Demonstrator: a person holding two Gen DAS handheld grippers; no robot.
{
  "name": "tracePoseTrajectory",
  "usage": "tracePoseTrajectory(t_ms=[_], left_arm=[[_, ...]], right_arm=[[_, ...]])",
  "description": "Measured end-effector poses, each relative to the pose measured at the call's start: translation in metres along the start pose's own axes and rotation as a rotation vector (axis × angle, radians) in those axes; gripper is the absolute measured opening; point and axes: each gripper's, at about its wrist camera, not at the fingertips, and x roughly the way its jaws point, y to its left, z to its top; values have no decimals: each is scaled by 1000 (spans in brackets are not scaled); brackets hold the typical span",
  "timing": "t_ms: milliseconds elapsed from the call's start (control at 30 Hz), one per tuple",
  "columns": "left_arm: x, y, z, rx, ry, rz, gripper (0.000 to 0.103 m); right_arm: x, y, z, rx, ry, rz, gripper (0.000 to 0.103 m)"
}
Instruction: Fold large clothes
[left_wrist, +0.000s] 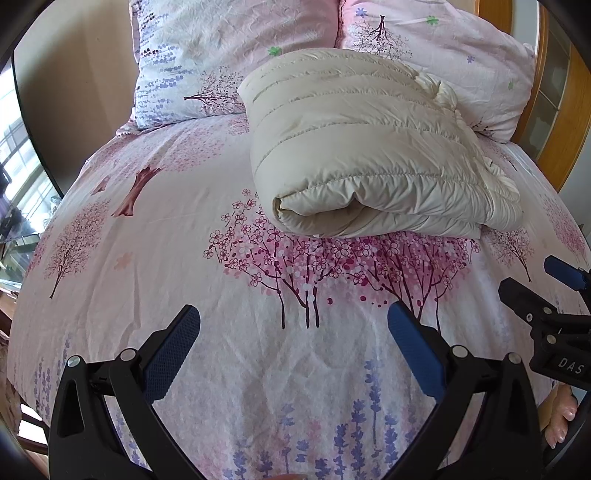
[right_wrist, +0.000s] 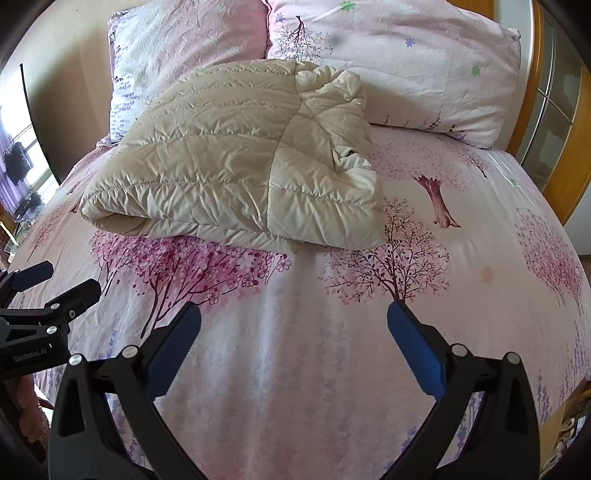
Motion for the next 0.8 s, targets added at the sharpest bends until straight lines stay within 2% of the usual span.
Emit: tracePoseTrajectory(t_ms=[800], left_arm=[[3,0,1,7,4,6,102]], right_arm=[[6,1,-1,11,16,11,101]])
